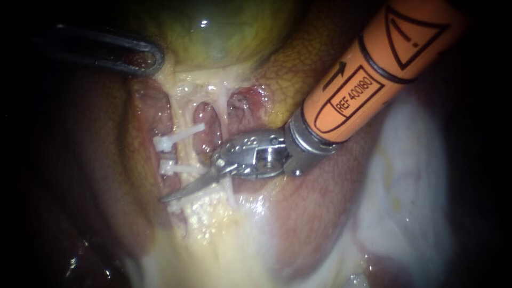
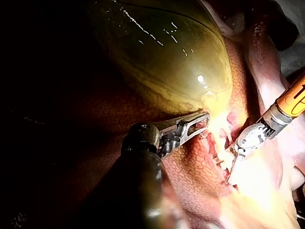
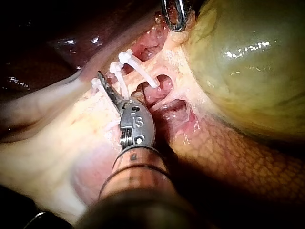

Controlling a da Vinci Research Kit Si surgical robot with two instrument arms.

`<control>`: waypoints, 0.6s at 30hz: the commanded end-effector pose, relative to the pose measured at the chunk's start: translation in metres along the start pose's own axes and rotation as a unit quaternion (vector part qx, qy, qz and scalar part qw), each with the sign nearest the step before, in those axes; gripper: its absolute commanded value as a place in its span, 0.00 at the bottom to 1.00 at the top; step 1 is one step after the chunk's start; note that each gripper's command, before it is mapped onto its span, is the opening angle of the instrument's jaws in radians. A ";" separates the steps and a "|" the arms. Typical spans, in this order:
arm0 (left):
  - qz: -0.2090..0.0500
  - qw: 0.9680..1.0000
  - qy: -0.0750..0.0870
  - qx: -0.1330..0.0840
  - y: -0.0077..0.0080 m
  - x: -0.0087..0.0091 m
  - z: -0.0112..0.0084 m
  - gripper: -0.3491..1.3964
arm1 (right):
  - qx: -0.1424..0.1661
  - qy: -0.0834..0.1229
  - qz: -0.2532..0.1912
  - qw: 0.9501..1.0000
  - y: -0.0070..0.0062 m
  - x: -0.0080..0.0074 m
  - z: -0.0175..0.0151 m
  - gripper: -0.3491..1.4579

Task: Go to the cutting position left tube

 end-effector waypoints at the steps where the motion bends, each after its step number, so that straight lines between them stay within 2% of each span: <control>1: 0.000 1.000 0.000 0.000 0.0000 0.0000 0.0000 0.00 | 0.000 0.000 0.001 1.000 0.0000 0.0000 0.0000 0.79; 6: 0.000 1.000 0.000 0.000 0.0000 0.0000 -0.0001 0.00 | 0.001 0.001 0.003 1.000 0.0002 0.0007 -0.0006 0.79; 13: 0.000 1.000 0.000 0.000 0.0000 0.0001 -0.0001 0.00 | -0.002 0.011 0.012 1.000 0.0012 0.0030 -0.0024 0.79; 18: 0.000 1.000 0.000 0.000 0.0000 0.0001 -0.0001 0.00 | -0.002 0.019 0.016 1.000 0.0016 0.0040 -0.0032 0.79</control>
